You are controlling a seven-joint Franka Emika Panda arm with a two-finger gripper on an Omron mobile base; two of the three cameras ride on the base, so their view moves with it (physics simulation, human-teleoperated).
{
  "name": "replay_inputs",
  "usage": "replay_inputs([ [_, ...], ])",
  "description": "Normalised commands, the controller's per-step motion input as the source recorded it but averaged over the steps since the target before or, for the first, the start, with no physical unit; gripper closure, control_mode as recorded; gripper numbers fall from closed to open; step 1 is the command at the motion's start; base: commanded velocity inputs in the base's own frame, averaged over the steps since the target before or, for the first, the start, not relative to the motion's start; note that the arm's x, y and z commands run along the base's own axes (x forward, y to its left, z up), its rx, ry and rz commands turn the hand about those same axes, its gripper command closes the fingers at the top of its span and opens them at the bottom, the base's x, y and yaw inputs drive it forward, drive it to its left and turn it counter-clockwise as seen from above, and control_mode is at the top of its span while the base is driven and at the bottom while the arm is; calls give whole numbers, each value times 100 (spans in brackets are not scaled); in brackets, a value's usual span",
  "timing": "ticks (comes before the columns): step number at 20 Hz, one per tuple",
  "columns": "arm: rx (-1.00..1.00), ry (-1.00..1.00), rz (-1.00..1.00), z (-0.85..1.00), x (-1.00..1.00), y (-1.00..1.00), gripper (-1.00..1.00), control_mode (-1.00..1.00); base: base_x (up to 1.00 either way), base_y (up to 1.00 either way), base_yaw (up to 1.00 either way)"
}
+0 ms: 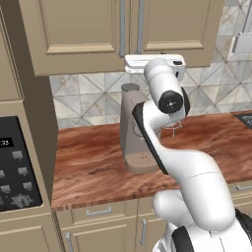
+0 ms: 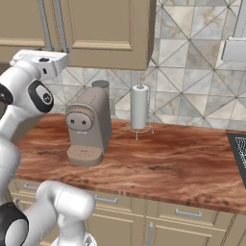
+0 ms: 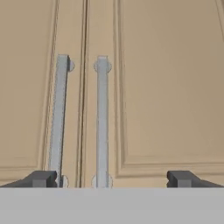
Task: Get the candle and the liquor from the cabinet and move them to the dining counter.
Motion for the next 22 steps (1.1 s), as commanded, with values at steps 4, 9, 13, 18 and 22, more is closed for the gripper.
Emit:
replay_inputs([
  [4, 0, -11, 0, 15, 24, 0, -100, -100, 0, 0, 0],
  [9, 0, -4, 0, 9, 30, 0, -100, -100, 0, 0, 0],
  [13, 0, -1, 0, 3, 28, 1, -100, -100, 0, 0, 0],
  [18, 0, 0, 0, 0, 31, 3, -100, -100, 0, 0, 0],
  [22, 0, 0, 0, 0, 39, 2, -100, -100, 0, 0, 0],
])
